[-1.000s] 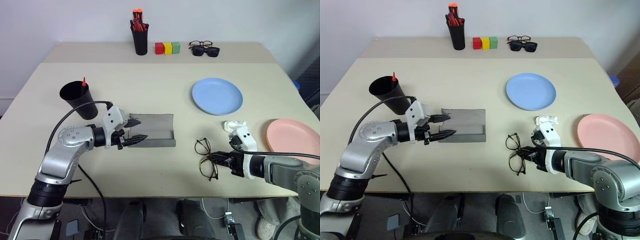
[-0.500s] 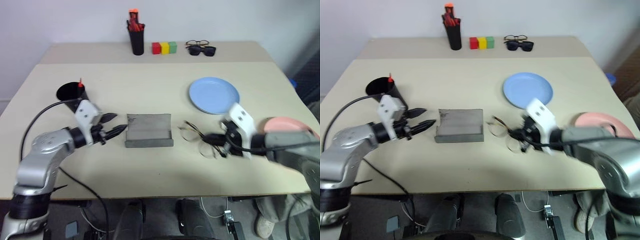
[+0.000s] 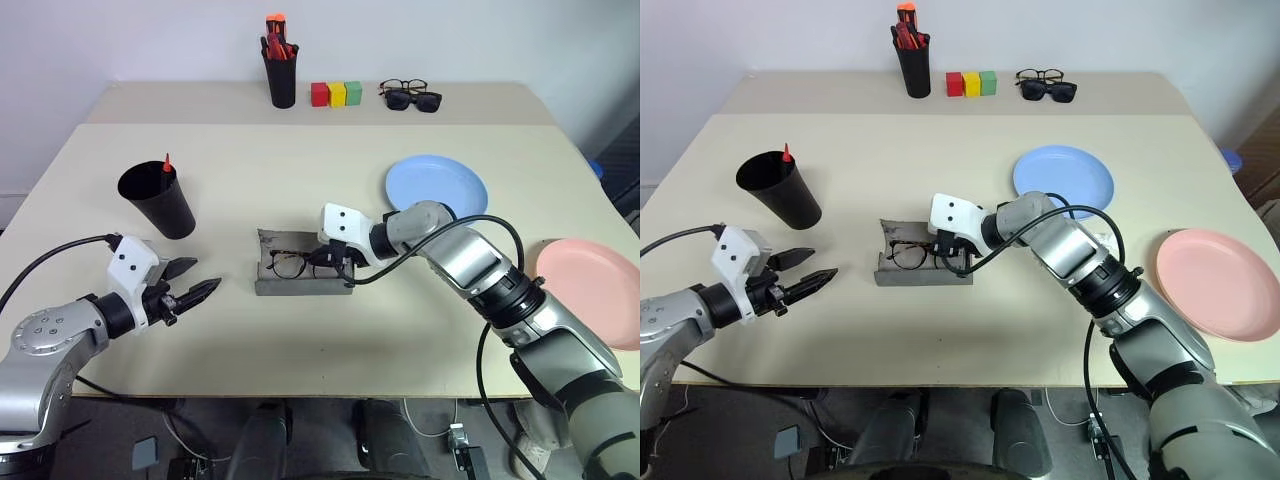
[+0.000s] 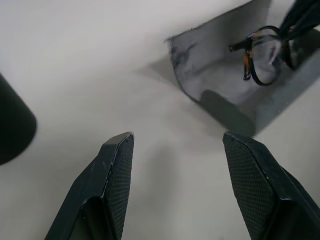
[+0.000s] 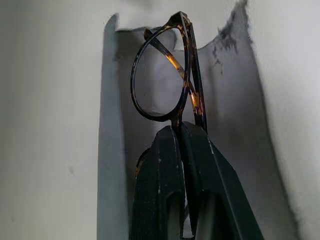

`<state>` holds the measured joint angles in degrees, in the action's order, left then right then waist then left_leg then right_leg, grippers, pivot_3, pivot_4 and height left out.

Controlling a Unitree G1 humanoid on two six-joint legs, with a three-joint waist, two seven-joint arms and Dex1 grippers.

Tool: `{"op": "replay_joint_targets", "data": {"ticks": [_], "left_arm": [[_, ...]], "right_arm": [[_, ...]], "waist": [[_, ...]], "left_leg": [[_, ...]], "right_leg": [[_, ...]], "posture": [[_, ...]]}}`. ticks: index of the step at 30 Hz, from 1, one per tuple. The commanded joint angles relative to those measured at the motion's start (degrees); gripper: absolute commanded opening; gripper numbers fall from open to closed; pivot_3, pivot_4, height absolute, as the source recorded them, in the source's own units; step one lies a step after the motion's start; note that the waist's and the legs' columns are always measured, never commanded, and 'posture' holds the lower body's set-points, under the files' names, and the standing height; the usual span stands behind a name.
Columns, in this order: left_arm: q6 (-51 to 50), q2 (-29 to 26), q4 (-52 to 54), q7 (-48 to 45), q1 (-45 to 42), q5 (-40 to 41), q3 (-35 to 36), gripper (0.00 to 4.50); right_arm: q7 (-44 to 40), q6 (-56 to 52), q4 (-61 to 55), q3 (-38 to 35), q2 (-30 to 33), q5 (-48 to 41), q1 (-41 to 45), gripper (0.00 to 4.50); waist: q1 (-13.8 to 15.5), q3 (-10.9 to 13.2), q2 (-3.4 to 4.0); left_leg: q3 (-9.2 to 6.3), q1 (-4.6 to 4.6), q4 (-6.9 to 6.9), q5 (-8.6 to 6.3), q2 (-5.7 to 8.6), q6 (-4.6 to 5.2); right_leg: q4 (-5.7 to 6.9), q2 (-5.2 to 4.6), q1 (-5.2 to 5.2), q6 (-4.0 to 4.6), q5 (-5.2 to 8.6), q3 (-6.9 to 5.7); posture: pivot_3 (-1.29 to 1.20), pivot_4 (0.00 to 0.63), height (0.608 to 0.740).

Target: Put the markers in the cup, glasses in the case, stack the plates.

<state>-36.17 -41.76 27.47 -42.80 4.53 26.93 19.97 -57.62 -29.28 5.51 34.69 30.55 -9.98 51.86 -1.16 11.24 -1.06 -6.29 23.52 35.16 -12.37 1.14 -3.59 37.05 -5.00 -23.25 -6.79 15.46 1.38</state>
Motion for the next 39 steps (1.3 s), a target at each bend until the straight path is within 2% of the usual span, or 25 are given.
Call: {"op": "replay_joint_targets", "data": {"ticks": [1, 3, 4, 5, 8, 12, 15, 20, 24, 27, 32, 39], "left_arm": [[-0.2, 0.0, 2.1, 1.2, -0.5, 1.5, 1.7, 2.88], [0.2, -0.3, 1.2, 1.3, -2.2, 1.5, 0.6, 2.88], [0.4, -0.4, 0.5, 1.3, -3.5, 1.6, 0.1, 2.88], [0.4, -0.3, -0.1, 1.3, -4.7, 1.9, -0.3, 2.88], [-0.8, 0.0, -2.8, 1.7, -9.9, 2.2, -2.6, 2.01], [-2.1, 2.4, -8.2, 3.2, -21.3, 1.4, -8.6, 0.07], [-3.0, 5.1, -16.0, 4.2, -32.5, -2.3, -15.5, 0.07], [-8.2, 9.6, -33.6, 1.4, -49.0, -6.4, -25.5, 0.07], [-10.5, 12.2, -47.8, -2.0, -57.2, -8.8, -29.5, 0.07], [-8.2, 12.1, -54.3, -8.1, -60.0, -13.1, -35.9, 0.07], [-5.1, 10.3, -53.6, -15.3, -59.2, -15.3, -38.4, 0.07], [-7.9, 5.1, -39.6, -18.0, -51.7, -13.9, -36.2, 0.07]], "right_arm": [[-0.7, 1.1, 0.7, -1.8, -2.1, 2.0, 1.2, 0.03], [-1.9, 0.3, -0.3, -1.7, -2.4, 2.4, 0.8, 0.03], [-1.9, 0.2, -0.4, -2.0, -2.7, 2.9, 0.8, 0.62], [-1.3, 0.0, -0.5, -2.4, -2.9, 3.4, 0.8, 0.85], [0.4, -1.0, -1.2, -5.3, -3.3, 3.8, 1.7, 2.36], [1.1, -2.0, -6.5, -10.2, -1.4, 2.7, 0.4, 2.37], [1.2, -3.4, -14.6, -15.8, 2.2, 0.3, -4.5, 2.37], [3.0, -5.9, -30.0, -25.5, 8.2, -3.6, -18.0, 2.37], [6.1, -11.6, -38.6, -32.2, 10.6, -6.7, -27.6, 2.37], [9.2, -14.7, -43.5, -36.4, 11.6, -7.4, -34.4, 2.37], [12.5, -16.5, -45.6, -37.5, 11.8, -7.9, -36.6, 2.37], [15.0, -15.9, -42.0, -36.4, 12.0, -7.0, -33.2, 2.37]], "waist": [[-0.1, 0.0, 0.00], [-0.1, 0.0, 0.00], [-0.1, 0.0, 0.00], [0.0, 0.0, 0.01], [0.1, 0.0, 0.01], [0.3, 0.0, 0.00], [0.7, 0.0, -0.06], [0.3, 0.0, -0.10], [-1.0, 0.0, -0.04], [-1.4, 0.0, -0.05], [-1.4, 0.0, -0.03], [-1.3, 0.0, -0.02]], "left_leg": [[0.00, -0.02, 0.00, 0.00, 0.00, -0.01], [0.01, -0.03, 0.01, 0.02, 0.00, -0.03], [0.01, -0.03, 0.01, 0.02, 0.00, -0.03], [0.00, -0.03, 0.02, 0.02, 0.00, -0.04], [0.00, -0.03, 0.04, 0.05, 0.01, -0.07], [-0.01, -0.02, 0.05, 0.06, 0.04, -0.10], [-0.10, 0.01, 0.07, 0.07, 0.04, -0.12], [-0.13, 0.04, 0.11, 0.07, 0.10, -0.12], [-0.11, 0.01, 0.08, 0.08, 0.04, -0.10], [-0.11, 0.01, 0.08, 0.08, 0.02, -0.10], [-0.05, -0.03, 0.09, 0.08, 0.00, -0.10], [-0.06, -0.02, 0.08, 0.08, 0.00, -0.10]], "right_leg": [[0.01, 0.00, 0.00, 0.00, 0.00, 0.01], [0.03, 0.00, 0.00, 0.00, 0.00, 0.01], [0.04, 0.00, 0.00, 0.00, 0.00, 0.01], [0.05, 0.01, 0.01, 0.00, 0.00, 0.00], [0.05, 0.02, 0.02, 0.00, -0.01, 0.01], [0.05, 0.01, 0.04, -0.01, -0.01, 0.00], [0.05, 0.03, 0.06, -0.03, -0.01, -0.08], [0.02, -0.01, 0.17, -0.09, 0.00, -0.15], [0.16, 0.08, 0.06, -0.08, 0.02, -0.08], [0.16, 0.10, 0.06, -0.08, 0.02, -0.06], [0.18, 0.10, 0.06, -0.07, 0.02, 0.01], [0.16, 0.08, 0.07, -0.07, 0.02, 0.01]], "posture": [[0.00, 0.150, 0.740], [0.00, 0.150, 0.740], [0.00, 0.150, 0.740], [0.00, 0.150, 0.740], [0.00, 0.150, 0.740], [0.00, 0.150, 0.740], [0.00, 0.150, 0.740], [0.00, 0.150, 0.740], [0.00, 0.150, 0.740], [0.00, 0.150, 0.740], [0.00, 0.150, 0.740], [0.00, 0.150, 0.740]]}}
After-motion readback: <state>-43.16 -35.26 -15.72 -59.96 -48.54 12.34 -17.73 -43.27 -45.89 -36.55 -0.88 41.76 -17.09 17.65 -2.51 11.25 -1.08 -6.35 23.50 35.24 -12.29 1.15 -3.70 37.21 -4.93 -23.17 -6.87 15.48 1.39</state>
